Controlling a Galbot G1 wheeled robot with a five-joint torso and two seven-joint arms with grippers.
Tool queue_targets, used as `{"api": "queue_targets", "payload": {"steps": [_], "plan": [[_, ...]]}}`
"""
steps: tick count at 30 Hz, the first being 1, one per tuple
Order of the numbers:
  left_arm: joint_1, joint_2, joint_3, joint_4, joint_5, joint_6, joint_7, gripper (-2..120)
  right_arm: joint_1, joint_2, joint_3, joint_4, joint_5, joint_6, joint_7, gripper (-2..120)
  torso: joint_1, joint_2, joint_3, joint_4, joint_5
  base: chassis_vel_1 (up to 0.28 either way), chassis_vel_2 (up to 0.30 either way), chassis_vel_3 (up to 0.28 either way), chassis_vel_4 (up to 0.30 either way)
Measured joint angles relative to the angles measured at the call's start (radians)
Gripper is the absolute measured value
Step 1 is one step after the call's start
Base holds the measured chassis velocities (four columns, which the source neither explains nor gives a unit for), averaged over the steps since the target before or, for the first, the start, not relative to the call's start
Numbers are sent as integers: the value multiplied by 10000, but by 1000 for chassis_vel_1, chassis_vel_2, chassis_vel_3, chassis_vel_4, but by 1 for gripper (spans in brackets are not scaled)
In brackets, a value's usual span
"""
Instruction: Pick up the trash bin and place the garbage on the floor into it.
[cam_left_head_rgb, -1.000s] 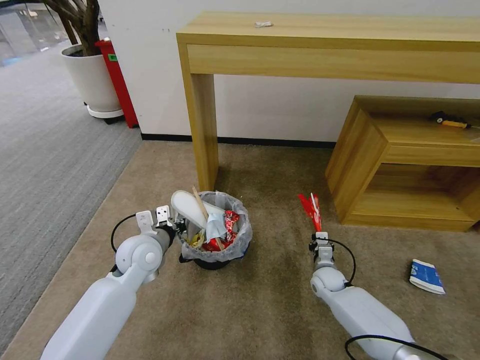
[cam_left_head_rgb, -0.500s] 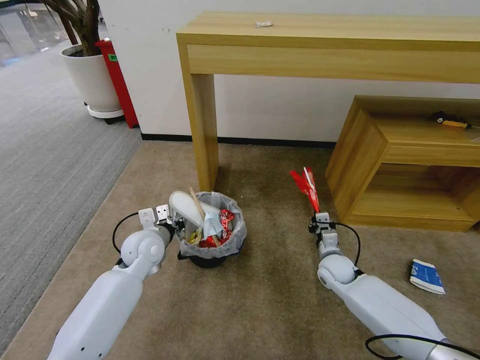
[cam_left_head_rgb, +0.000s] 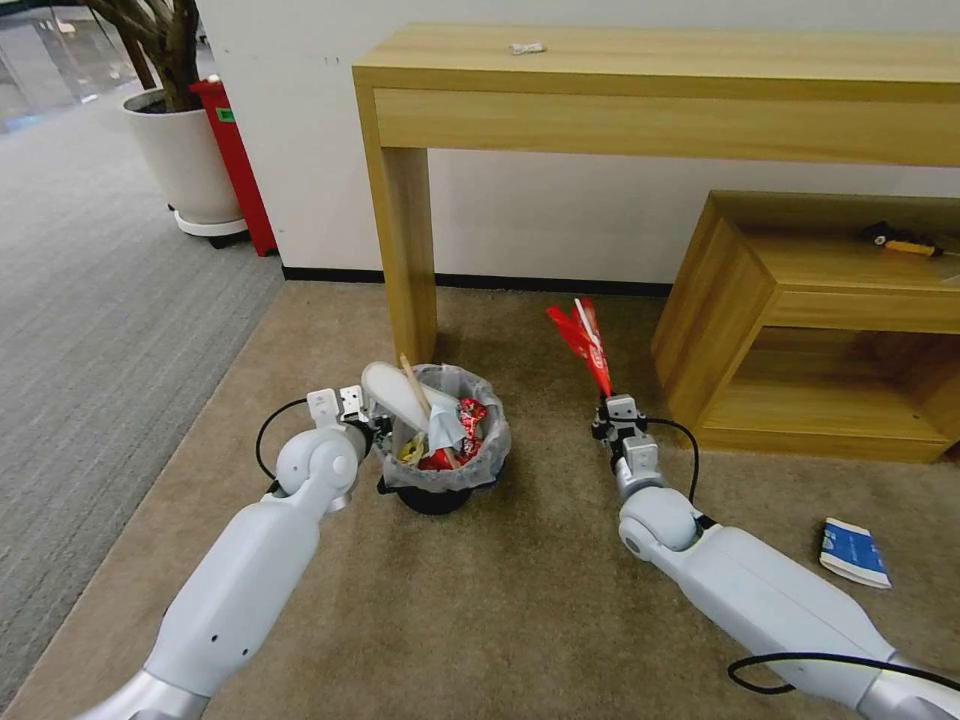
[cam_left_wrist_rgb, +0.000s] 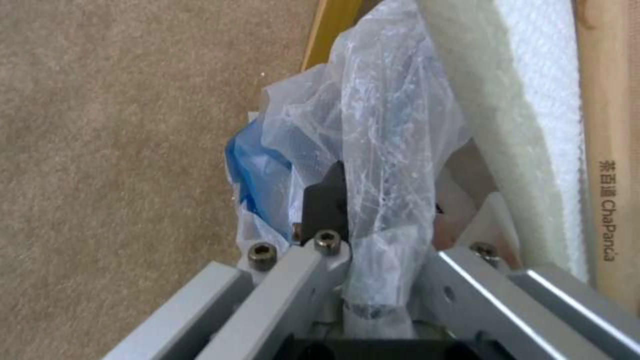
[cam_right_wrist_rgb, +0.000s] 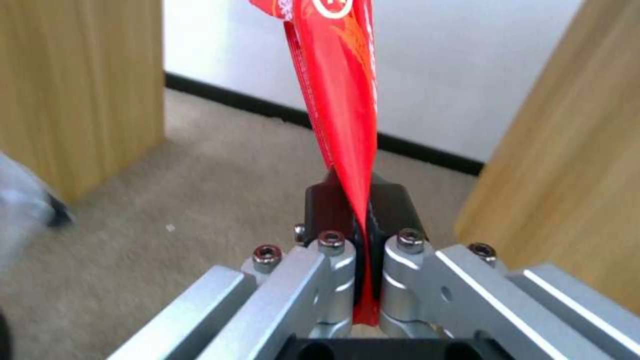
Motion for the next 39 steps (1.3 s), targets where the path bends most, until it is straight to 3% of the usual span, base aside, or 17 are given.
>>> {"api": "queue_targets", "payload": {"steps": [9,23,39], "plan": [[-290,-36,263,136,-86,12,-25,0,889,-90,-852,1165,645,-35,-188,0,0,0,-1,2,-1,0,0,0,0],[-364,93,227,121,-208,20,-55,0,1956,349,-2617,1752,1533,455,-604,0,0,0,-1,3,-2,0,0,0,0],[-595,263,283,-64,-574,42,-225,0,1975,609,-3457,1589,1466,685,-772,0,0,0,-1,1,-1,0,0,0,0]]}}
